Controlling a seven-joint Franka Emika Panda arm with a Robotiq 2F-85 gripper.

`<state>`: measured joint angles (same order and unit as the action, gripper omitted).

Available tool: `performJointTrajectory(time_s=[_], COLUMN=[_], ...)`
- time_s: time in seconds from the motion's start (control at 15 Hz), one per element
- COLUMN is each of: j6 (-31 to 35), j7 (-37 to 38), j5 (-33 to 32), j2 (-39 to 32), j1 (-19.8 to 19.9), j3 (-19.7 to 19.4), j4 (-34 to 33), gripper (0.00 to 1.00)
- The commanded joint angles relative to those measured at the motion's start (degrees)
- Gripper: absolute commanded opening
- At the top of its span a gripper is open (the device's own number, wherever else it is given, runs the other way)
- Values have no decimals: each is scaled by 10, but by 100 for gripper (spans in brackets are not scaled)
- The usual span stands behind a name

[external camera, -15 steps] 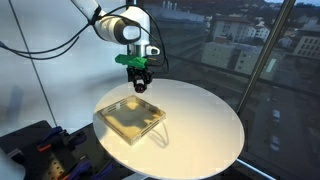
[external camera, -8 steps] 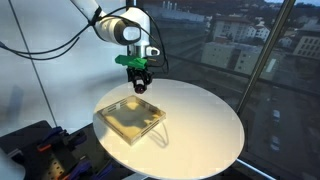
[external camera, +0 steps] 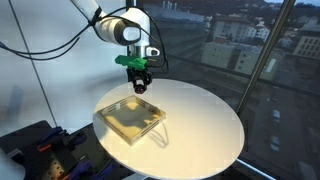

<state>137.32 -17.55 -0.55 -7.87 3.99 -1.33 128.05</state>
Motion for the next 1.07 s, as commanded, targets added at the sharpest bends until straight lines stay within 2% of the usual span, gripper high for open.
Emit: performJointTrajectory(time_s=[0.0,1.0], j6=[-4,-8], j7=[3,3], j5=[-1,0], j2=[2,-4], j1=[-2,-19], j3=[1,17], j4=[-2,-3], gripper=[35,35])
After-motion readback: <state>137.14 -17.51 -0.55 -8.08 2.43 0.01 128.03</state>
